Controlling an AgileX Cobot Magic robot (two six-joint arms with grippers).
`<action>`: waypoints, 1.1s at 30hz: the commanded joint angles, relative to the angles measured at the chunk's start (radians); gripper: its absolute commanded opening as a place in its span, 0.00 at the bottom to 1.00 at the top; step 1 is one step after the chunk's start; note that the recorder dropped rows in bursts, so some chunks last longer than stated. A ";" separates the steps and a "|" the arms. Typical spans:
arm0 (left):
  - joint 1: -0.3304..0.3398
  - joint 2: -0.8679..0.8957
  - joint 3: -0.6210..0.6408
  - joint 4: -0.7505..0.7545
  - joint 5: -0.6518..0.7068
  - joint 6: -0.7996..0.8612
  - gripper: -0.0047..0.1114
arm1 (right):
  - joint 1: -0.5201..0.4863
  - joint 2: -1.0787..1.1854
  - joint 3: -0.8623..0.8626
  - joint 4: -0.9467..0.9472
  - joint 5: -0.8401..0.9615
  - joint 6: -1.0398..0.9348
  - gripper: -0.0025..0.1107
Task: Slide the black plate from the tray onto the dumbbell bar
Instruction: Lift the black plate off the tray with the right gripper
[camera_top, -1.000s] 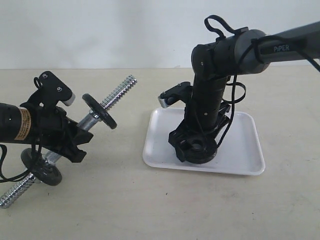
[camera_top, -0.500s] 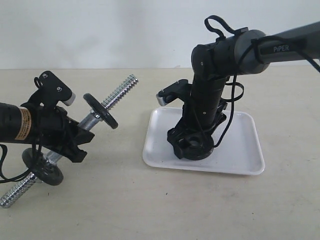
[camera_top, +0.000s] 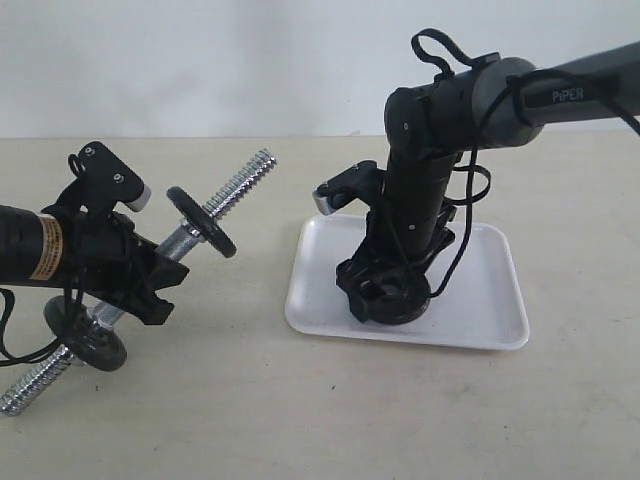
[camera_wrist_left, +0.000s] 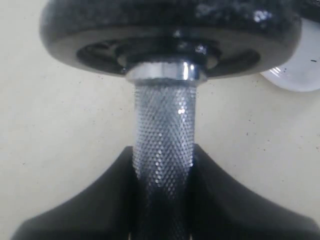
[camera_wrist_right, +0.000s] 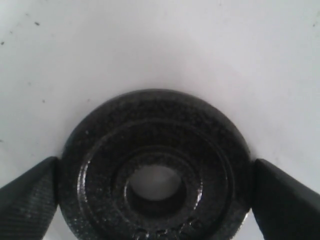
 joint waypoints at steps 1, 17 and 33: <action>-0.004 -0.060 -0.033 -0.045 -0.136 -0.008 0.08 | 0.000 -0.029 -0.003 0.004 0.037 -0.011 0.02; -0.004 -0.060 -0.033 -0.034 -0.132 -0.008 0.08 | 0.000 -0.104 -0.005 -0.014 0.071 -0.017 0.02; -0.004 -0.060 -0.033 0.022 -0.132 -0.011 0.08 | 0.000 -0.220 -0.005 0.030 0.118 -0.067 0.02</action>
